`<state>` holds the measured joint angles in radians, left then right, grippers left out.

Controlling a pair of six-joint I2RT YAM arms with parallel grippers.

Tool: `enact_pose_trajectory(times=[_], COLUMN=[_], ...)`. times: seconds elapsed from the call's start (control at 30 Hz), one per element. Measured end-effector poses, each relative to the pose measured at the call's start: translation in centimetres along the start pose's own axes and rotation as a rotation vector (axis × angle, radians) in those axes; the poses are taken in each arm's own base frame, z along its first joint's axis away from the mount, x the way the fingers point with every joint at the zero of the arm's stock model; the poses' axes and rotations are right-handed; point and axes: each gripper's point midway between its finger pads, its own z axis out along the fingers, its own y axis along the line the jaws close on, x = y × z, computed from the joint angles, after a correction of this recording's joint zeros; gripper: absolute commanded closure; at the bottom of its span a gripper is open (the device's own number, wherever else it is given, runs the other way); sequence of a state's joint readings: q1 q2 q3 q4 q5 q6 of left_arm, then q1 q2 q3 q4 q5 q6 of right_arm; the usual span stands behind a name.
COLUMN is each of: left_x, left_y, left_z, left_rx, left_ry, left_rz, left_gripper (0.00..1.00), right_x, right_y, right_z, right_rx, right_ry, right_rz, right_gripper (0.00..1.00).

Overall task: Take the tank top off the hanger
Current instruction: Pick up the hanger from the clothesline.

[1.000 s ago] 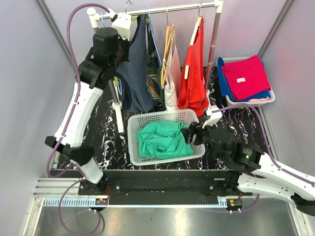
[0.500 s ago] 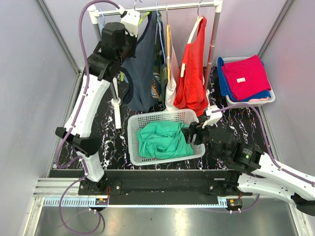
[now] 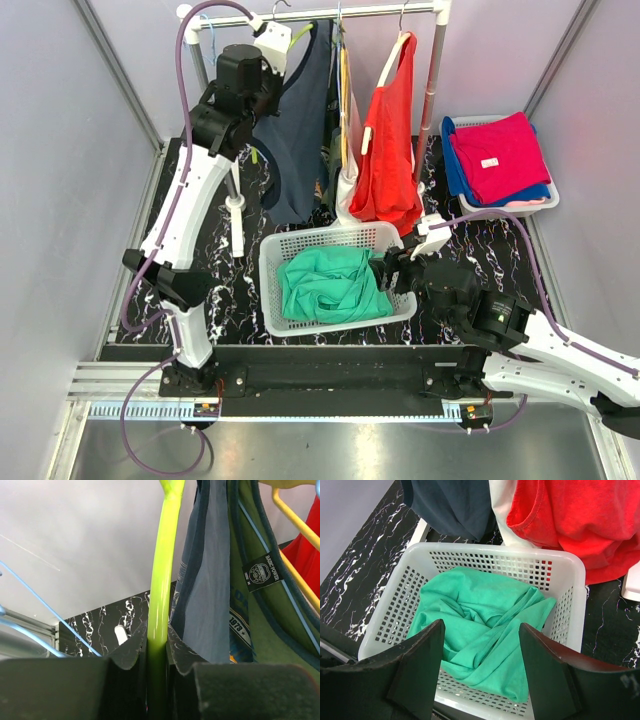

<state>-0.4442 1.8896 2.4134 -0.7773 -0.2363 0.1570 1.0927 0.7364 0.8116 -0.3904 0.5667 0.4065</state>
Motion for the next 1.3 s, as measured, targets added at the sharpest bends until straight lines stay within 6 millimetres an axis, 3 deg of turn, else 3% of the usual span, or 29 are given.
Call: enact_pose_trajectory(times=[0.13, 0.27, 0.43, 0.6, 0.7, 0.9, 1.03, 1.17, 1.3], left_x=[0.3, 0.2, -1.1, -2.7, -2.7, -1.1, -0.1, 0.6, 0.9], left_y=[0.2, 0.7, 1.4, 1.0, 0.7, 0.2, 0.1, 0.4, 1.1], left_z=[-0.8, -3.7, -10.4, -15.6, -16.2, -13.9, -13.4, -14.5, -17.1], left_rx=[0.001, 0.004, 0.021, 0.061, 0.067, 0.044, 0.040, 0.039, 0.043], left_ry=[0.008, 0.006, -0.038, -0.111, -0.115, -0.054, -0.027, -0.021, -0.043], left_rz=[0.002, 0.001, -0.005, -0.009, -0.008, 0.010, 0.022, 0.029, 0.039], left_gripper=[1.00, 1.00, 1.00, 1.00, 1.00, 1.00, 1.00, 1.00, 1.00], right_x=[0.0, -0.1, -0.3, -0.3, -0.4, -0.9, -1.2, -1.2, -1.1], right_y=[0.0, 0.0, 0.1, 0.2, 0.2, 0.1, 0.0, 0.0, -0.1], right_z=[0.0, -0.1, -0.3, -0.3, -0.4, -1.0, -1.4, -1.4, -1.4], right_rx=[-0.001, -0.004, -0.009, -0.014, -0.017, -0.027, -0.031, -0.031, -0.027], right_ry=[0.000, -0.004, -0.010, -0.008, -0.010, -0.029, -0.038, -0.039, -0.032], right_rz=[0.003, 0.015, 0.027, 0.030, 0.032, 0.057, 0.066, 0.066, 0.061], right_gripper=[0.30, 0.30, 0.30, 0.30, 0.30, 0.30, 0.30, 0.30, 0.29])
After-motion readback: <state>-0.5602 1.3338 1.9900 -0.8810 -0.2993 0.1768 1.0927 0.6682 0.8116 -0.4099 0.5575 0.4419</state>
